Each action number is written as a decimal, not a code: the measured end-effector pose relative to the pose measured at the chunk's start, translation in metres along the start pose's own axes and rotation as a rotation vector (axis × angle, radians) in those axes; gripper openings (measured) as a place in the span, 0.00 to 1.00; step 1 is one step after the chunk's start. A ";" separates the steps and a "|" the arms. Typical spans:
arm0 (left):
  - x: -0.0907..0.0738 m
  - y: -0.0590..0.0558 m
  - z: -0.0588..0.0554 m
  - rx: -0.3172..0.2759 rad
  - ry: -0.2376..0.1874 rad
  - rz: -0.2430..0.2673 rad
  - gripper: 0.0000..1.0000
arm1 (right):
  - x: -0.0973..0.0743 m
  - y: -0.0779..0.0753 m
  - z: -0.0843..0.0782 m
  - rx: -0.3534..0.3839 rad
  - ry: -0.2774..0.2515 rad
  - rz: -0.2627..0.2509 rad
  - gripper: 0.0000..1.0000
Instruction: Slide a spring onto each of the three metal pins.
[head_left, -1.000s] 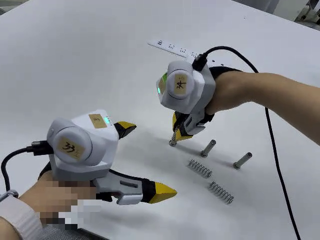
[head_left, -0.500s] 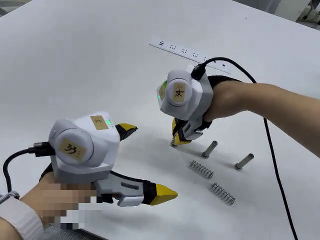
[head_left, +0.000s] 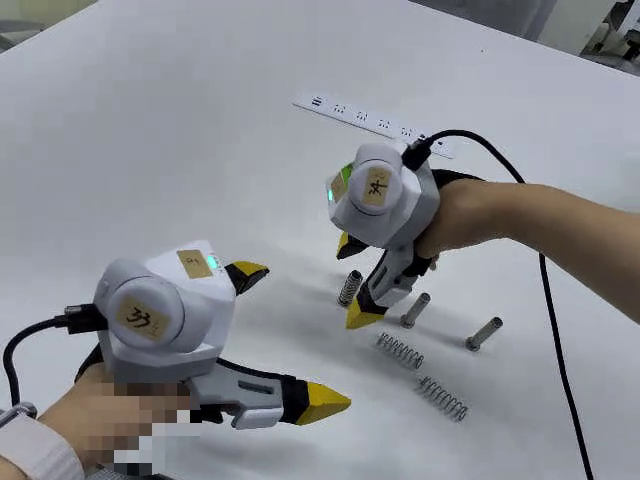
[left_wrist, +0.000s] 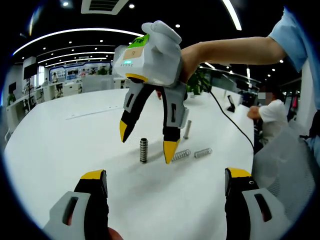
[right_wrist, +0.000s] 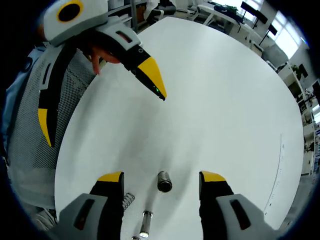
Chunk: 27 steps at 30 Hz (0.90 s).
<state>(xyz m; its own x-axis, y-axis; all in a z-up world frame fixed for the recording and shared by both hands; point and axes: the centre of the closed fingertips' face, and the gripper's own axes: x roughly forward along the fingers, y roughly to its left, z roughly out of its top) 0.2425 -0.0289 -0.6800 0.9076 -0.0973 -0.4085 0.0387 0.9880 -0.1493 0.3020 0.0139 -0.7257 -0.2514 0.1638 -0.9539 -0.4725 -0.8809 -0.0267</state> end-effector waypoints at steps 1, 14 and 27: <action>0.000 -0.001 0.000 0.002 0.002 -0.001 1.00 | -0.002 -0.001 0.000 0.016 -0.022 -0.016 0.69; 0.000 -0.004 0.002 0.011 -0.004 -0.002 1.00 | -0.019 0.006 -0.015 0.178 -0.160 -0.099 0.99; 0.001 -0.008 0.004 -0.017 -0.012 -0.009 1.00 | -0.049 0.021 -0.031 0.298 -0.276 -0.171 0.99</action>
<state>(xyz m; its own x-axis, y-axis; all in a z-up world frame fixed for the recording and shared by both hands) 0.2446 -0.0360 -0.6758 0.9122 -0.1045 -0.3963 0.0398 0.9849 -0.1683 0.3310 -0.0268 -0.6885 -0.3452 0.4444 -0.8266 -0.7398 -0.6708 -0.0517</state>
